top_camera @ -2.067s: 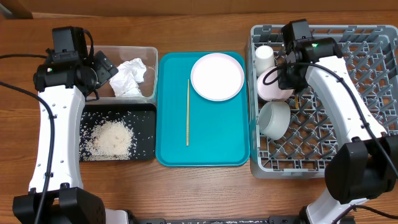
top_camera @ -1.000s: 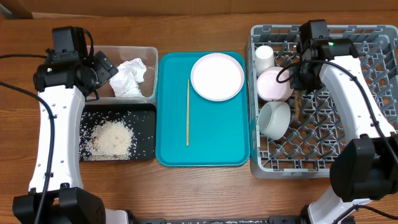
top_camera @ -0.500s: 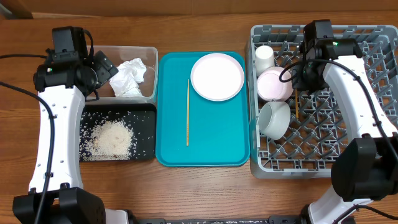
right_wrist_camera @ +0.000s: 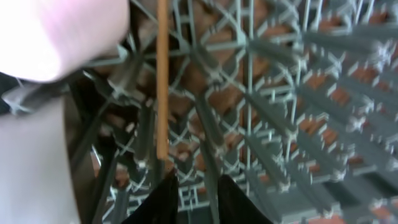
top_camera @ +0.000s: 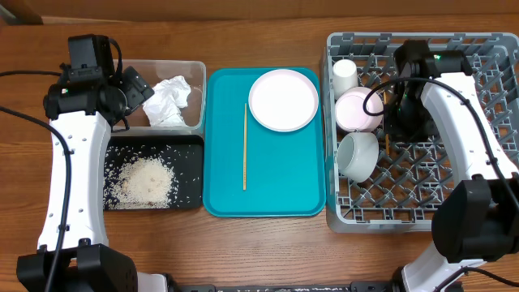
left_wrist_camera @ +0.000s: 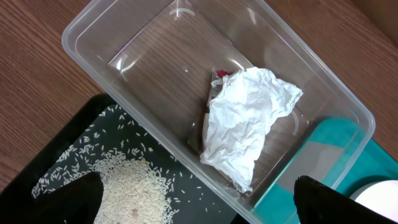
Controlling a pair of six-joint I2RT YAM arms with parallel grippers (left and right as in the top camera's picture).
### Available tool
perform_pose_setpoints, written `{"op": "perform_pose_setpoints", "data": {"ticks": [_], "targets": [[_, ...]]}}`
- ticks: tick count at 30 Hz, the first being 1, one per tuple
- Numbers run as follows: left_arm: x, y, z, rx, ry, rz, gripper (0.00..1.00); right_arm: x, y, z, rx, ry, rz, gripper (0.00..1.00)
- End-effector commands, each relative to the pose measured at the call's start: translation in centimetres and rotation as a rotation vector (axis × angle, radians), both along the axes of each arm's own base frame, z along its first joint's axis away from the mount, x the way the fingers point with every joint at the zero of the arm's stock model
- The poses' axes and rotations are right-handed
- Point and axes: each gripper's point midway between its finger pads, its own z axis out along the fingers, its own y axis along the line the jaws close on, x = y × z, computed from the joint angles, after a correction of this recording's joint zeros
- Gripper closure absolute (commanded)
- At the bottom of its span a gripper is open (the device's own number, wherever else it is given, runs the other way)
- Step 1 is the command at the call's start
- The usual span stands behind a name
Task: Sort waste into correct bins and load items into the dishwasher
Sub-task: 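Lower the chopstick upright into the rack slots and release it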
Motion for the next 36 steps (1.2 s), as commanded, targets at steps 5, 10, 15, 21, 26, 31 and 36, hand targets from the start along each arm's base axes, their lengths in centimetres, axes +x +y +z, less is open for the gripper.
{"op": "perform_pose_setpoints", "data": {"ticks": [5, 10, 15, 21, 26, 31, 36], "targets": [[0.2, 0.1, 0.3, -0.009, -0.01, 0.012, 0.0, 0.0, 1.1, 0.4, 0.063, -0.034, -0.082, 0.75], [0.2, 0.1, 0.3, -0.009, -0.01, 0.012, 0.0, 0.3, 1.6, 0.1, 0.115, -0.044, -0.098, 0.73], [0.2, 0.1, 0.3, -0.009, -0.009, 0.012, 0.0, 0.2, 0.5, -1.2, 0.117, -0.044, -0.129, 0.74], [0.2, 0.1, 0.3, -0.009, -0.01, 0.012, 0.0, 0.7, 0.5, -3.1, 0.176, -0.062, -0.107, 0.75], [0.2, 0.1, 0.3, -0.009, -0.01, 0.012, 0.0, 1.0, 0.4, -3.8, 0.178, -0.078, -0.103, 0.75], [0.2, 0.1, 0.3, -0.009, -0.01, 0.012, 0.0, 1.3, 1.0, -3.9, 0.212, -0.089, -0.104, 0.8], [0.2, 0.1, 0.3, -0.009, -0.01, 0.012, 0.0, 1.0, 1.8, -5.0, 0.255, -0.082, -0.107, 0.79]]}}
